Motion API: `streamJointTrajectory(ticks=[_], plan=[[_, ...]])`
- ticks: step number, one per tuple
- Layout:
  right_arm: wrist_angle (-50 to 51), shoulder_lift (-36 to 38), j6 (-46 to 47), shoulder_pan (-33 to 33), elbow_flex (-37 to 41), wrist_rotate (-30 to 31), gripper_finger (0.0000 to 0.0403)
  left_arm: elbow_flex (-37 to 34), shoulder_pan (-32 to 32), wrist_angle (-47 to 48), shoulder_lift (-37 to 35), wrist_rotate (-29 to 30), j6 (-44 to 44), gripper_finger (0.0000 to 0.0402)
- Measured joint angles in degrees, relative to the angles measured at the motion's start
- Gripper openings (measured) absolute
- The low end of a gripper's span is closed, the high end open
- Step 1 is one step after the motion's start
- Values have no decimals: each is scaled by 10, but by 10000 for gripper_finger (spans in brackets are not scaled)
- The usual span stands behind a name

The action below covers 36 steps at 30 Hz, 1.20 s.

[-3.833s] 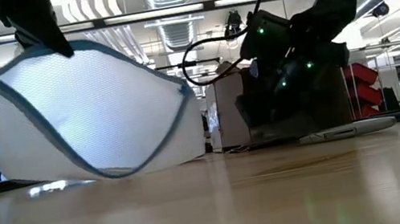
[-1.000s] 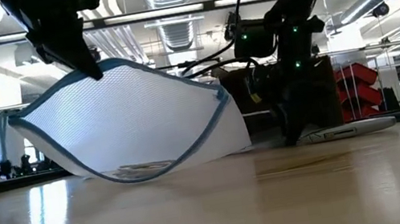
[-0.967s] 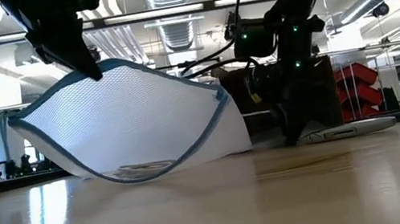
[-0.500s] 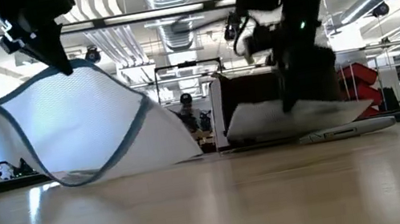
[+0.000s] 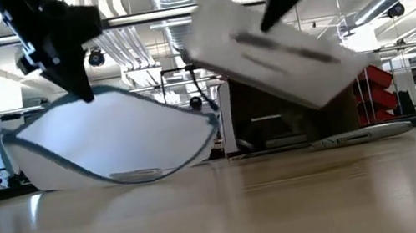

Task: Unpack boxes
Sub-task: Put the transparent zip bag containing the pen holder into the transparent zip bag

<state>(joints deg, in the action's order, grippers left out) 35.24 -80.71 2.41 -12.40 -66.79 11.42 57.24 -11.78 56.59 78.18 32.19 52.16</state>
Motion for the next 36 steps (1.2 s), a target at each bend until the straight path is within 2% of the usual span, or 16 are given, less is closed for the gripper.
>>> streamJointTrajectory(ticks=[5,8,11,14,18,25,29,33,36], plan=[[-89,-20,-38,-64,-41,-15,0,16,12,-9,51,-28,-48,0],[-134,-40,-73,-76,-55,-16,0,42,12,-8,60,-27,-73,0],[-182,-68,-118,-77,-65,-19,0,67,12,-11,51,-27,-108,0],[-238,-104,-163,-77,-76,-66,0,85,12,-11,26,-27,-153,0],[-235,-155,-200,-76,-107,-67,0,87,12,-13,-20,-27,-189,0],[-231,-208,-268,-61,-122,40,0,78,-11,-13,-68,-46,-202,0],[-254,-223,-314,-55,-123,64,0,76,-20,-35,-67,-47,-202,0],[-270,-230,-368,-56,-129,137,0,76,-20,-52,-54,-73,-202,0],[-271,-230,-390,-56,-133,157,0,75,-20,-61,-48,-78,-202,0]])
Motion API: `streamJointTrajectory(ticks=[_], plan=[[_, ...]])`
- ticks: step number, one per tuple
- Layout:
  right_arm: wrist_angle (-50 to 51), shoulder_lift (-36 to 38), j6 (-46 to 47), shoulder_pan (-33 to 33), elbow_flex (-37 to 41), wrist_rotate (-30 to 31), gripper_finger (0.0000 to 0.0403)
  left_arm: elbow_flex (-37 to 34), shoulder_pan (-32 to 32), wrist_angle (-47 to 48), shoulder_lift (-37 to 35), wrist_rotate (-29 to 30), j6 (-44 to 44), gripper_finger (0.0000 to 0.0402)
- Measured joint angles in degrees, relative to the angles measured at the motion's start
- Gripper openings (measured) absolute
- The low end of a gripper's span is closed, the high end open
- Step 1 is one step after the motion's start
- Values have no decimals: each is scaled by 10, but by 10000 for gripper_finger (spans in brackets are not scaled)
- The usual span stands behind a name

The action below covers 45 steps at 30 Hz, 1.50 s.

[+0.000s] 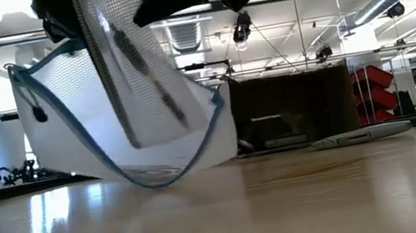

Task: Unpack boxes
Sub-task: Put the transparent zip bag containing the pen holder into the transparent zip bag

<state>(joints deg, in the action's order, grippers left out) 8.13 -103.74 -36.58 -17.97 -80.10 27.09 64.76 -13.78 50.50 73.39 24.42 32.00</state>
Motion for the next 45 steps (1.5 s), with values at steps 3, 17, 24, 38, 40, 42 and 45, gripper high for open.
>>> streamJointTrajectory(ticks=[3,17,24,38,40,42,45], plan=[[6,0,0,5,-1,0,0,0,2,-14,-1,1,6,0],[134,-79,167,82,1,-1,0,0,1,-29,-4,22,38,0],[234,-49,276,95,1,82,0,-4,0,-35,-3,27,45,0],[257,-33,638,97,4,103,0,-93,0,-232,-2,14,28,0],[186,-41,635,97,4,82,0,-98,-1,-254,5,5,24,0],[119,-44,623,97,5,54,0,-103,-1,-254,15,3,24,0],[46,-48,622,96,8,47,0,-109,-2,-263,34,2,33,0]])
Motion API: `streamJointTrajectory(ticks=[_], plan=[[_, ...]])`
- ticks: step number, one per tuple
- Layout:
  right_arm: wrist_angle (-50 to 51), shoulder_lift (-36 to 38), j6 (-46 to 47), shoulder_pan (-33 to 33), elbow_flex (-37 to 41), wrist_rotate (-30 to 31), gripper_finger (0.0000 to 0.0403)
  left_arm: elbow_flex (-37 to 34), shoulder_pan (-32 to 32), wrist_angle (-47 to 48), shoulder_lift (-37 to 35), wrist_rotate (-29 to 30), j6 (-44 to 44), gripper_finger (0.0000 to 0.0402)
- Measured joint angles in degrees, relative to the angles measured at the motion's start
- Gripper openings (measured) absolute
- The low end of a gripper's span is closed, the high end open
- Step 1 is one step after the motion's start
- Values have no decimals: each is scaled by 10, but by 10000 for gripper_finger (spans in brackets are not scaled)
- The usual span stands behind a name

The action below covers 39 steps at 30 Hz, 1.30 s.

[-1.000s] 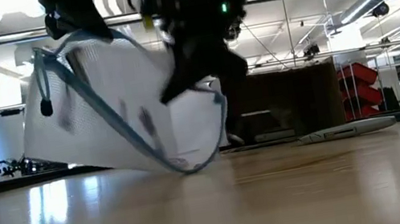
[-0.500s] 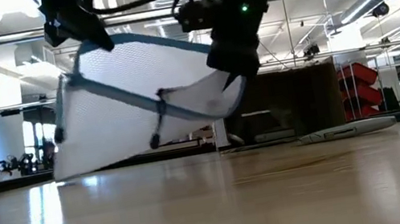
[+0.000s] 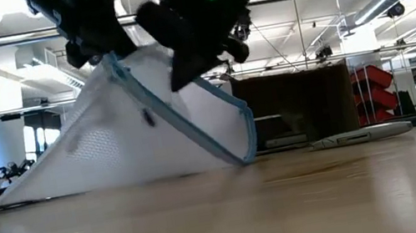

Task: Unpack boxes
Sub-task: Put the transparent zip bag containing the pen holder into the transparent zip bag

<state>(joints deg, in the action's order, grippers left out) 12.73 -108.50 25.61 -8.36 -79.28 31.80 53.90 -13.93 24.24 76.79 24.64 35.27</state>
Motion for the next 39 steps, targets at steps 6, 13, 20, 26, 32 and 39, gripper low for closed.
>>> streamJointTrajectory(ticks=[6,13,20,26,32,39], plan=[[-28,-44,-1,9,1,-31,0,-3,0,-31,26,0,-6,0],[-40,-72,-50,8,2,-119,20,-9,0,-43,30,4,-14,0],[-3,-33,-135,12,2,-206,103,-20,0,-38,29,4,-11,0],[177,-5,-135,17,2,-221,146,-28,-6,-38,29,20,0,0],[340,33,-72,-3,29,-90,98,-64,-6,-45,29,54,49,0],[302,108,55,-2,179,-30,33,-108,-12,-85,29,66,109,0]])
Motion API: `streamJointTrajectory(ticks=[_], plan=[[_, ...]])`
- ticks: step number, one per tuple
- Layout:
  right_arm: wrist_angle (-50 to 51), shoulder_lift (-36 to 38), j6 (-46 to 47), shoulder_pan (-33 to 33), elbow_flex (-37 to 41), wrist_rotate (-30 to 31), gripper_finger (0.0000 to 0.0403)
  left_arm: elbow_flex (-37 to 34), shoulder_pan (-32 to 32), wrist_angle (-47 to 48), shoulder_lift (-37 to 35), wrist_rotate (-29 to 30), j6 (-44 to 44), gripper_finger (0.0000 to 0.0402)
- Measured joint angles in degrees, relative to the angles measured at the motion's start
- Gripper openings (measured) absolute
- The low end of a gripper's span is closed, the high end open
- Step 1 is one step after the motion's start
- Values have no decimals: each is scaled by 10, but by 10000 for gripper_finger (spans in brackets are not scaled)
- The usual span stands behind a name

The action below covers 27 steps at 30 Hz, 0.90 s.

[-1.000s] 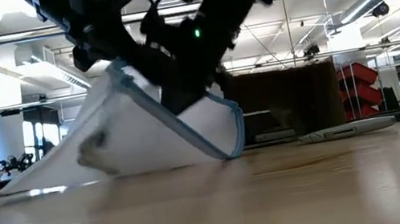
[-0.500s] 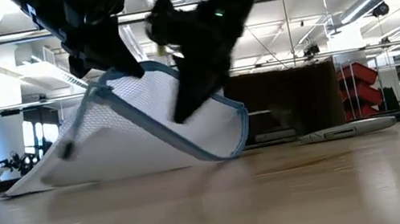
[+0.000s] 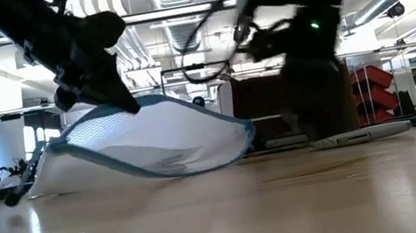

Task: Unpack boxes
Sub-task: Remove the black fan from the cardboard box

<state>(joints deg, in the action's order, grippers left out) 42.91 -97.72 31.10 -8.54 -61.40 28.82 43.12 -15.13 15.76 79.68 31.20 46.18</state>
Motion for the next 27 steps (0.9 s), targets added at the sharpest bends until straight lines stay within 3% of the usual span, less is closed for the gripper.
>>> streamJointTrajectory(ticks=[6,12,15,19,27], plan=[[-270,81,28,-1,157,79,4,-17,-15,-1,-1,0,8,0],[-527,66,25,33,252,178,1,-30,-15,2,-2,25,-6,0],[-587,29,84,56,263,228,0,-32,-15,2,-2,47,-20,0],[-644,-20,158,99,258,237,0,-32,-15,1,-2,70,-30,0],[-659,-52,156,168,207,229,0,-32,-15,1,-2,72,-39,0]])
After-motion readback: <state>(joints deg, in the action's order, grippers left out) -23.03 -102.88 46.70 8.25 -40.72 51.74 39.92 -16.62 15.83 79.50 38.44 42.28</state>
